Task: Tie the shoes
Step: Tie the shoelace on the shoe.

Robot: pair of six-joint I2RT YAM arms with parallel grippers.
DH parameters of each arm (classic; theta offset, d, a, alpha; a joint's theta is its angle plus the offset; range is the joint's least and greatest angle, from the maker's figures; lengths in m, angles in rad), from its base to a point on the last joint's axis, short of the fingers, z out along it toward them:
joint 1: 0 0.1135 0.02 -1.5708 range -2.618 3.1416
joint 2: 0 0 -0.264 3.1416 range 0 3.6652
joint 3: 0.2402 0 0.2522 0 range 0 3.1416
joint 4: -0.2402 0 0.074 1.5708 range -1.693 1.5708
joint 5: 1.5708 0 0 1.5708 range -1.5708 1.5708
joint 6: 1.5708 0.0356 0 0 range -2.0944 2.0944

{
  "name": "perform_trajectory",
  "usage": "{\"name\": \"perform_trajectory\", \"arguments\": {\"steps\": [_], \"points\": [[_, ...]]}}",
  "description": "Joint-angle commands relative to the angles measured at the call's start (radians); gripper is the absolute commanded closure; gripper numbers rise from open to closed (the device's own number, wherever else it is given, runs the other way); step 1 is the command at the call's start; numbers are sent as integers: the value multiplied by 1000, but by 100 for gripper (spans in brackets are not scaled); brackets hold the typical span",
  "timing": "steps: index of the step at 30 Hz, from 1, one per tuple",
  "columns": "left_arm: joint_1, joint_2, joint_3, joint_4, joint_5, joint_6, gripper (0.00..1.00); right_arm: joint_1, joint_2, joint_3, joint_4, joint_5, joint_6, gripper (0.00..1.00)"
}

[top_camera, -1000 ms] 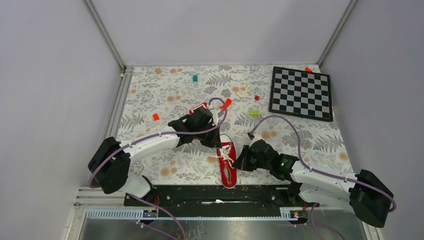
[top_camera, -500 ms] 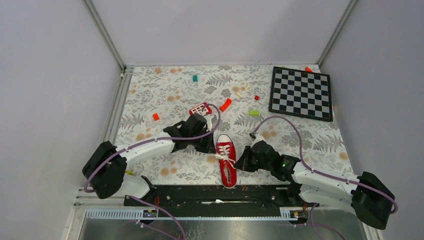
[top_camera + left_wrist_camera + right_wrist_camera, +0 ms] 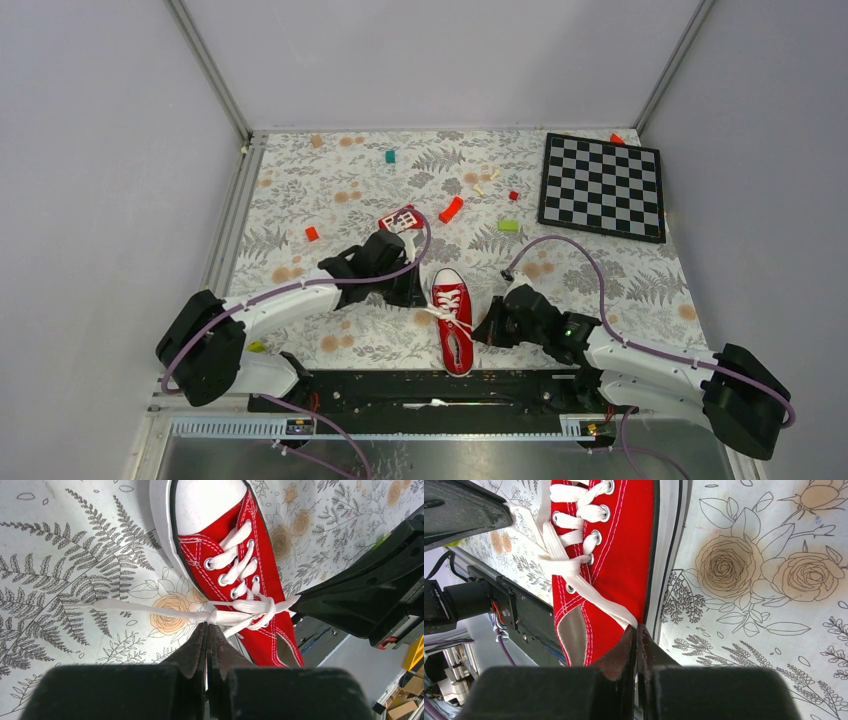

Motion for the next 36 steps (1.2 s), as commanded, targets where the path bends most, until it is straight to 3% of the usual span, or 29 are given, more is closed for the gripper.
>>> {"name": "perform_trajectory", "arguments": {"steps": [1, 5, 14, 15, 17, 18, 26, 30, 36], "points": [[12, -23, -21, 50, 1, -5, 100, -1, 11, -4, 32, 10, -14, 100], [4, -1, -8, 69, 83, -4, 100, -1, 50, 28, 81, -55, -55, 100], [-49, 33, 9, 95, 125, -18, 100, 3, 78, 90, 74, -141, -138, 100], [-49, 34, 4, 99, 129, -19, 100, 2, 81, 99, 51, -155, -153, 94], [-52, 38, -5, 101, 136, -20, 100, 2, 68, 121, -23, -149, -183, 70], [-53, 37, -10, 103, 138, -21, 100, 2, 53, 126, -58, -139, -196, 67], [-61, 42, -36, 155, 124, -53, 100, 1, -14, 240, -197, -23, -313, 57], [-62, 54, -47, 169, 122, -64, 100, -19, 67, 328, -211, -38, -373, 50], [-61, 47, -78, 193, 127, -81, 100, -79, 232, 436, -214, -132, -431, 51]]}}
